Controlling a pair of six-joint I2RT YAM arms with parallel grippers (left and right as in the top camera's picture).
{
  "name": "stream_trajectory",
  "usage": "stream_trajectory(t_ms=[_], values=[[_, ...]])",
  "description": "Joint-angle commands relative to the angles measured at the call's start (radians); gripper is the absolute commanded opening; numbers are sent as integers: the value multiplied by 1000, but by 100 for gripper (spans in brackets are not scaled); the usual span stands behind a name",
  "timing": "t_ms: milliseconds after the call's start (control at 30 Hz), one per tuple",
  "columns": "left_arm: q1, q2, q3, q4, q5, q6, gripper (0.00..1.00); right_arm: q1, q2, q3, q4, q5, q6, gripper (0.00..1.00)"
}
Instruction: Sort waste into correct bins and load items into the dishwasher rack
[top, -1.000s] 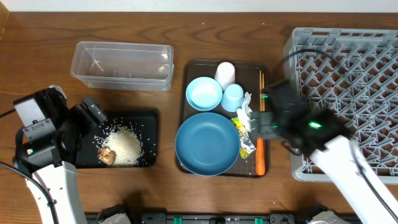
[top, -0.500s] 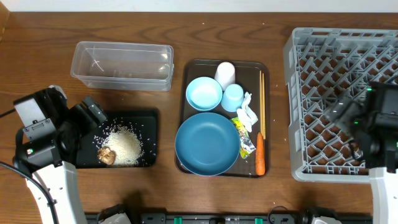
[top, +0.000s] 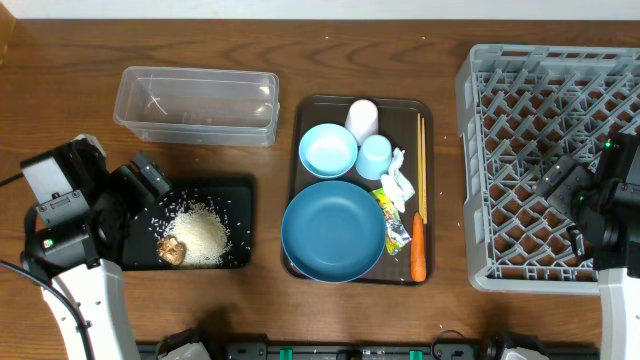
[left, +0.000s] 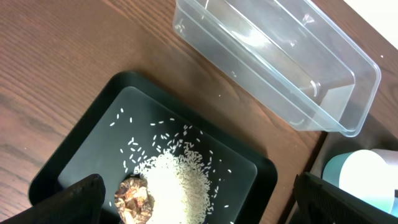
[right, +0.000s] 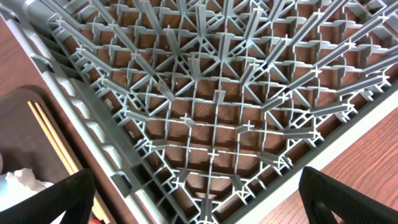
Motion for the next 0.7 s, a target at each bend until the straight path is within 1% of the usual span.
stream_trajectory(t_ms=[0,167,233,267,367,433,467,500,567,667], values=[[4,-3,31,-10,51,-68,98,-12,0,18,1,-5,18,99],[4,-3,31,-117,259,-251,98,-12,0,18,1,-5,18,99],[4,-3,31,-128,275,-301,98,-12,0,18,1,-5,18,99],[4,-3,31,-127,273,-305,98,-12,0,18,1,-5,18,99],[4,-3,31,-137,281,-305,98,-12,0,18,1,-5,18,99],[3,-3,31,-171,371,-304,98,-12,0,18,1,-5,18,99],[-5,-3,30,-174,441,-285,98,-12,0,18,2,-5,18,99],[-22,-3,30,-172,515,-233,98,-12,0,18,1,-5,18,99],[-69,-3,30,-174,600,-162,98,-12,0,18,1,-5,18,99],[-207,-3,30,-175,597,-146,98,-12,0,18,1,-5,18,99]])
